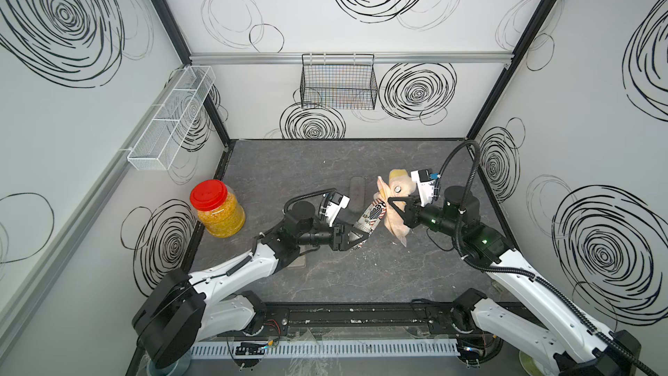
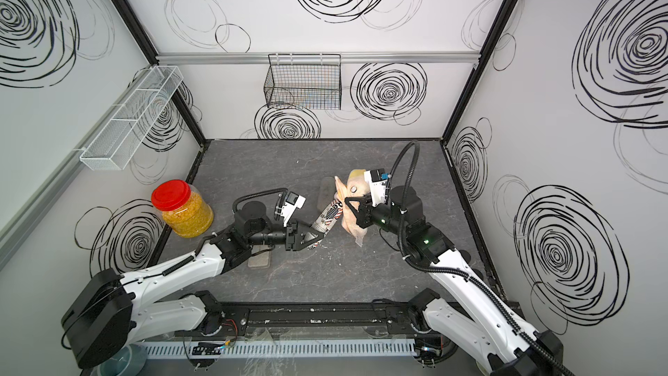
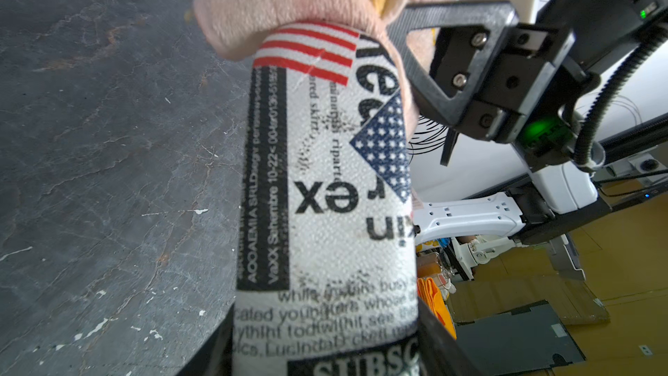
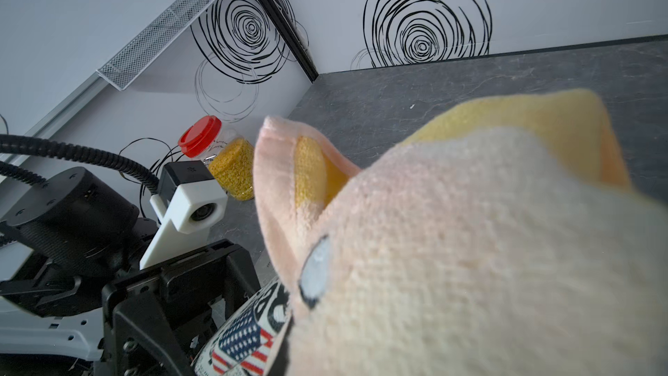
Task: Wipe the eyeglass case
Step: Wipe the dirt from the eyeglass case.
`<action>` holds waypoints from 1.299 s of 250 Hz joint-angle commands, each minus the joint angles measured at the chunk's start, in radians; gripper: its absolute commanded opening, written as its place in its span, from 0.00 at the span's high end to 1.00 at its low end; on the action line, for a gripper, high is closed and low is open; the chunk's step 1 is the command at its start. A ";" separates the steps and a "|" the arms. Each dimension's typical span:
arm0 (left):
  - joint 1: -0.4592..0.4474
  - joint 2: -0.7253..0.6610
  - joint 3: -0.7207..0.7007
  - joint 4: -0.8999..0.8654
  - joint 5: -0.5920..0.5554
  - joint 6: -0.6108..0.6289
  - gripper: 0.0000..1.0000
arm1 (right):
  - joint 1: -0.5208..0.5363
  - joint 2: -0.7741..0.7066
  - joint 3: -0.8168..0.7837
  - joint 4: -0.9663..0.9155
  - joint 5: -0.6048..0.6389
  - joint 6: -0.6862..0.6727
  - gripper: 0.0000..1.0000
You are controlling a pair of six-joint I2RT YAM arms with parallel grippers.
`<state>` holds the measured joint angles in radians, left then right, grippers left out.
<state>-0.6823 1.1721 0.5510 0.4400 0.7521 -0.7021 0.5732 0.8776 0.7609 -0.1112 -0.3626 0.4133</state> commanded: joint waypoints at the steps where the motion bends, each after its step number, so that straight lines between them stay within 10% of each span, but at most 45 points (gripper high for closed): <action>1: -0.011 -0.008 0.034 0.106 0.060 0.044 0.47 | 0.021 0.011 0.003 0.073 -0.192 0.003 1.00; 116: -0.043 -0.032 0.070 0.063 0.118 0.098 0.47 | -0.164 0.120 -0.013 0.078 -0.470 0.047 1.00; 191: -0.013 -0.039 0.081 0.057 0.079 0.099 0.47 | -0.229 0.172 0.046 -0.228 -0.168 -0.066 1.00; 325: 0.033 0.008 0.085 0.080 0.074 0.046 0.47 | -0.014 0.040 0.028 -0.159 -0.382 -0.154 0.98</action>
<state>-0.6540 1.1809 0.5983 0.4519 0.7967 -0.6544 0.5137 0.9047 0.7551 -0.2535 -0.7074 0.3107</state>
